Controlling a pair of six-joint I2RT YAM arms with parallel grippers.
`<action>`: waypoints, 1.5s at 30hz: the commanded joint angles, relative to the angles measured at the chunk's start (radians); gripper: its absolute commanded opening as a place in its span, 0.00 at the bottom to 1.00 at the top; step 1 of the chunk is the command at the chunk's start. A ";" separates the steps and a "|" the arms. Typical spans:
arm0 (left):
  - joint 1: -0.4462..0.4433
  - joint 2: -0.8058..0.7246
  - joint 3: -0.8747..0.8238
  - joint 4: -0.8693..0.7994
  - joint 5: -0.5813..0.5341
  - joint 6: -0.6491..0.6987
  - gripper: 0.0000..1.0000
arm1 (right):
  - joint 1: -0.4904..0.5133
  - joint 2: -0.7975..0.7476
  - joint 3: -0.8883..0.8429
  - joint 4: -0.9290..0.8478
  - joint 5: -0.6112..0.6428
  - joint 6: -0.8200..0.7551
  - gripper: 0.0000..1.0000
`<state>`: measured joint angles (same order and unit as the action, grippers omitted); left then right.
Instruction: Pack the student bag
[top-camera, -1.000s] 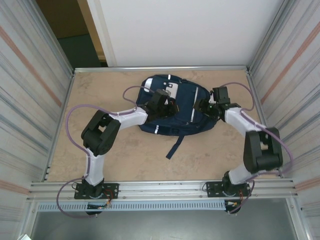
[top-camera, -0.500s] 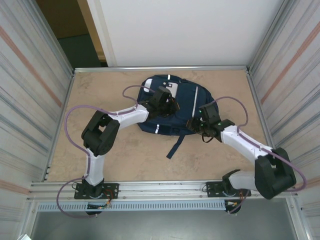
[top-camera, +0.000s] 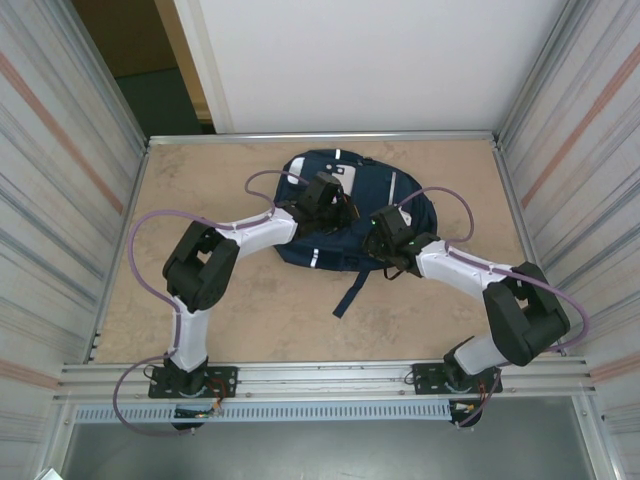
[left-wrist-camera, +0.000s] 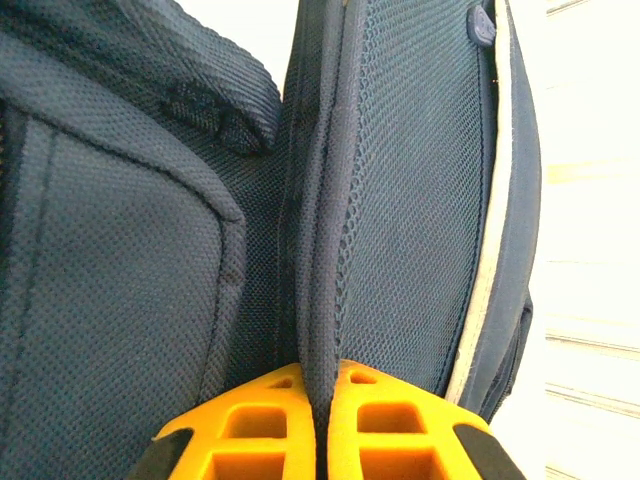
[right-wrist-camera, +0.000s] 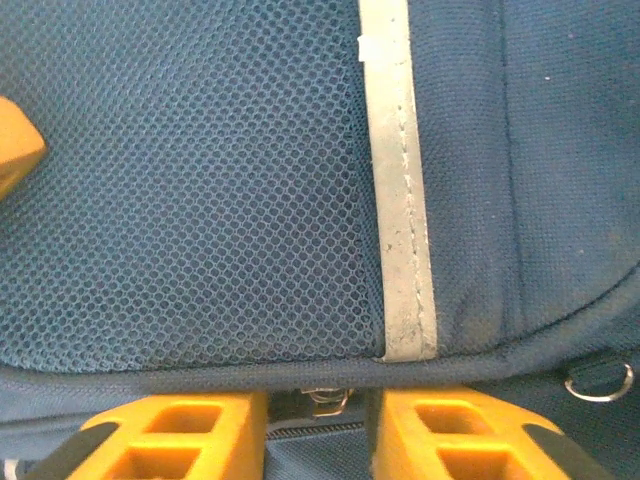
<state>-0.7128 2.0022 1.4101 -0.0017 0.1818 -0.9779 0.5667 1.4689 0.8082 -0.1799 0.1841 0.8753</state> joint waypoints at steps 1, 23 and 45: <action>0.014 -0.094 0.008 0.044 0.020 -0.011 0.00 | -0.015 -0.004 0.011 -0.042 0.175 0.000 0.24; 0.178 -0.058 0.116 -0.214 0.154 0.408 0.00 | -0.220 -0.241 -0.075 -0.163 -0.319 -0.578 0.00; 0.163 -0.278 -0.142 -0.346 0.044 0.172 0.66 | -0.014 -0.088 -0.028 0.004 -0.509 -0.502 0.00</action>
<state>-0.4950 1.7397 1.3025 -0.3866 0.2455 -0.7074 0.5449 1.4174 0.7761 -0.2016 -0.2607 0.3744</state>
